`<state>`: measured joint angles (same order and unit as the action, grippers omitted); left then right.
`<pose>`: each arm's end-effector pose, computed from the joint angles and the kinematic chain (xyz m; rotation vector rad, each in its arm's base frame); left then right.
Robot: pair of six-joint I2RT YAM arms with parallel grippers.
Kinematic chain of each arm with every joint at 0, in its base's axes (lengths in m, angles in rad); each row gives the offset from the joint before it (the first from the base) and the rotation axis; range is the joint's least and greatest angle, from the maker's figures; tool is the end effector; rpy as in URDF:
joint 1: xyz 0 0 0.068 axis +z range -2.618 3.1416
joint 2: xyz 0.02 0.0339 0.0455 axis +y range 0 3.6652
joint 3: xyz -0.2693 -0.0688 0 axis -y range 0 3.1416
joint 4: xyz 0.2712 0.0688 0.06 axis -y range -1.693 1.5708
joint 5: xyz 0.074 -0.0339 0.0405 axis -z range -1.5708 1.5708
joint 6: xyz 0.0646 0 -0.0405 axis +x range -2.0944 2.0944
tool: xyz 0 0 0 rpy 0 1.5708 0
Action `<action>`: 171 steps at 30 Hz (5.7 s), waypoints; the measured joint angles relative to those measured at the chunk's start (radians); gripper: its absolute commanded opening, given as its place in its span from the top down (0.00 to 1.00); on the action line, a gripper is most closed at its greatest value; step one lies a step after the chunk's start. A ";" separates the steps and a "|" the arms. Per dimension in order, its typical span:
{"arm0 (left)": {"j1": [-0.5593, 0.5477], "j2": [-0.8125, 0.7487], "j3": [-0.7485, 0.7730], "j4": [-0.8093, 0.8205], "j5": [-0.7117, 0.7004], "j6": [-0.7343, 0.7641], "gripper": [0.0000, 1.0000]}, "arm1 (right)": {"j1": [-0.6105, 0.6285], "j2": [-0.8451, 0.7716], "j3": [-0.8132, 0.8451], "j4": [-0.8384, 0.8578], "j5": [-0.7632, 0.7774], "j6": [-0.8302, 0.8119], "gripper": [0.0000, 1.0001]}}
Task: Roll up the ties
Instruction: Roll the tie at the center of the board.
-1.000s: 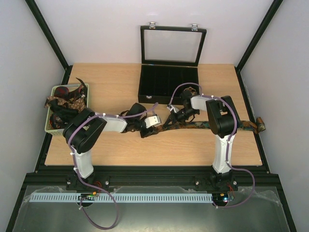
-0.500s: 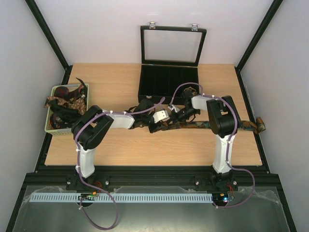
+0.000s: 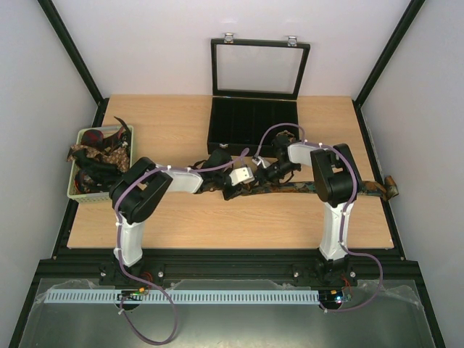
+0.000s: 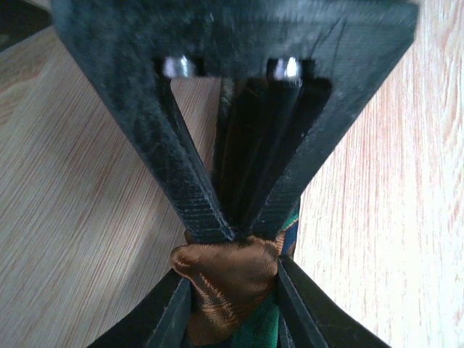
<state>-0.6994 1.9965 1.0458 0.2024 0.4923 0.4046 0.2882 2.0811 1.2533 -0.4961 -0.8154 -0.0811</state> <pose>0.3121 -0.3025 0.0838 1.4219 1.8278 -0.7195 0.3779 0.1611 0.0747 -0.6470 2.6648 1.2115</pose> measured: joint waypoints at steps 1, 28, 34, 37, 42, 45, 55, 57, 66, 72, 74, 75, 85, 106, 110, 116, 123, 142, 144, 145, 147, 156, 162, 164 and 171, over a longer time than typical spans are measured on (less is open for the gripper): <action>0.000 -0.002 0.001 -0.008 -0.003 0.008 0.72 | 0.000 -0.002 0.003 -0.005 0.002 0.002 0.80; -0.003 -0.020 -0.005 -0.051 -0.050 0.058 0.71 | 0.037 -0.029 0.073 -0.105 0.004 0.057 0.73; -0.003 -0.020 -0.005 -0.051 -0.052 0.058 0.70 | 0.040 -0.026 0.073 -0.106 0.042 0.061 0.94; -0.003 -0.020 -0.005 -0.051 -0.052 0.057 0.58 | 0.041 -0.026 0.073 -0.106 0.046 0.062 0.99; 0.004 -0.031 -0.029 -0.043 -0.045 0.036 0.35 | 0.042 -0.026 0.073 -0.105 0.049 0.063 0.99; 0.017 -0.071 -0.085 -0.027 -0.033 0.019 0.30 | 0.042 -0.026 0.073 -0.105 0.050 0.063 0.99; -0.005 -0.072 -0.116 0.030 -0.022 0.035 0.26 | 0.042 -0.026 0.073 -0.105 0.043 0.063 0.99; -0.015 -0.055 -0.108 0.056 -0.025 0.037 0.29 | 0.042 -0.026 0.073 -0.105 0.038 0.063 0.99; -0.027 0.005 -0.058 0.114 -0.051 0.032 0.64 | 0.042 -0.026 0.076 -0.111 0.009 0.063 0.99; -0.027 -0.035 -0.116 0.127 -0.067 0.033 0.72 | 0.042 -0.026 0.075 -0.135 -0.016 0.060 0.99; -0.027 -0.048 -0.129 0.124 -0.074 0.032 0.73 | 0.042 -0.026 0.071 -0.138 -0.019 0.054 0.99; -0.027 -0.051 -0.133 0.122 -0.075 0.032 0.72 | 0.042 -0.026 0.064 -0.136 -0.020 0.048 0.99; -0.023 -0.067 -0.148 0.108 -0.051 0.009 0.49 | 0.029 -0.027 0.009 -0.096 0.046 0.029 0.99; 0.018 -0.090 -0.226 0.207 0.023 -0.063 0.57 | 0.023 -0.056 -0.058 -0.013 0.066 -0.012 0.99; 0.005 -0.091 -0.226 0.207 0.019 -0.051 0.61 | 0.023 -0.055 -0.058 -0.013 0.065 -0.012 0.99; -0.008 -0.089 -0.204 0.208 0.008 -0.059 0.62 | 0.023 -0.054 -0.058 -0.013 0.064 -0.012 0.99; -0.018 -0.051 -0.158 0.220 0.005 -0.076 0.63 | 0.018 -0.052 -0.058 -0.013 0.064 -0.012 0.99; -0.043 0.036 -0.098 0.274 0.005 -0.055 0.71 | 0.008 -0.052 -0.058 -0.015 0.062 -0.021 0.89; -0.044 0.033 -0.094 0.257 0.000 -0.051 0.72 | 0.006 -0.055 -0.057 -0.019 0.060 -0.021 0.83; -0.044 0.030 -0.093 0.250 -0.003 -0.050 0.72 | 0.004 -0.058 -0.056 -0.021 0.060 -0.021 0.80; -0.047 0.023 -0.093 0.235 -0.016 -0.049 0.72 | -0.005 -0.072 -0.057 -0.025 0.068 -0.022 0.73; -0.045 -0.003 -0.088 0.156 -0.056 -0.049 0.73 | -0.062 -0.154 -0.091 -0.047 0.031 0.012 0.58; -0.045 -0.004 -0.077 0.131 -0.059 -0.049 0.73 | -0.027 -0.177 -0.113 -0.010 -0.040 0.087 0.61; -0.045 -0.005 -0.076 0.124 -0.060 -0.049 0.73 | -0.013 -0.175 -0.112 0.003 -0.049 0.099 0.63; -0.045 -0.008 -0.071 0.108 -0.063 -0.049 0.73 | 0.005 -0.128 -0.106 0.026 -0.047 0.119 0.84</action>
<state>-0.7448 1.9888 0.9752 0.3103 0.4290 0.3557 0.2928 1.9533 1.1473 -0.4706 -0.8623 0.0376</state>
